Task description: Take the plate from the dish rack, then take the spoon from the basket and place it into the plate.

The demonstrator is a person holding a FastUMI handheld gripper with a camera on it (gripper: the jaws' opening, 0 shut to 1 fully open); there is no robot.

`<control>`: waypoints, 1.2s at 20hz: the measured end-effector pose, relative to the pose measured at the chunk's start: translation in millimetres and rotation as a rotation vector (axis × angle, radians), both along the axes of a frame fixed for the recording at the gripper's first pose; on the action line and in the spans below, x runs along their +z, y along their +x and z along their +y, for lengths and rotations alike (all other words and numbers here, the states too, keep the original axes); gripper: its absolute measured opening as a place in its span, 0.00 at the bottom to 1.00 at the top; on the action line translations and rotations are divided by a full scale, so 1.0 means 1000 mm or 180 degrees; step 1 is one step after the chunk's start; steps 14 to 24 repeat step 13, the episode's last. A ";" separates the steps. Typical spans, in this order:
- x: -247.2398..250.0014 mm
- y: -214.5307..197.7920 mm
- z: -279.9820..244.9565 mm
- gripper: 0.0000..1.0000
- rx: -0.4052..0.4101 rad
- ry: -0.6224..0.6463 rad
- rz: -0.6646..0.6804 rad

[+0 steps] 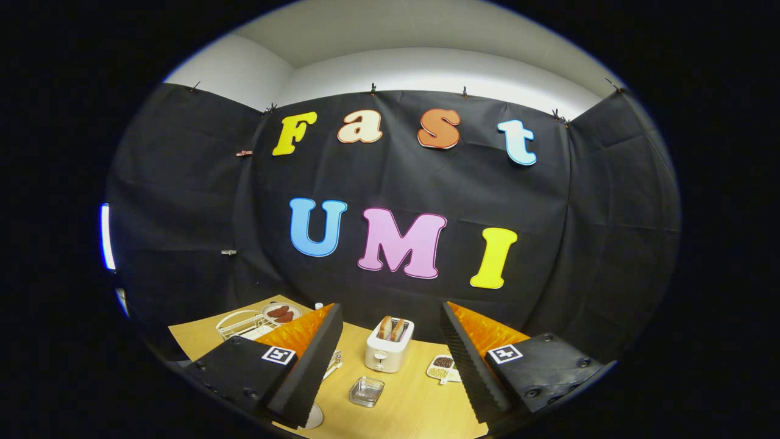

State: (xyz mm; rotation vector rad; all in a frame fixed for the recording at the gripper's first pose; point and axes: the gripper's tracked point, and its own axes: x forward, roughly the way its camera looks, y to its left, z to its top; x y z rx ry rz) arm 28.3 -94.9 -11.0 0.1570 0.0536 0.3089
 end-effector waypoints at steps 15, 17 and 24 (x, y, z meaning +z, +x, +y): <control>-0.013 0.010 0.009 0.98 0.0102 0.0030 0.0047; -0.013 0.010 0.009 0.98 0.0102 0.0030 0.0047; -0.013 0.010 0.009 0.98 0.0102 0.0030 0.0047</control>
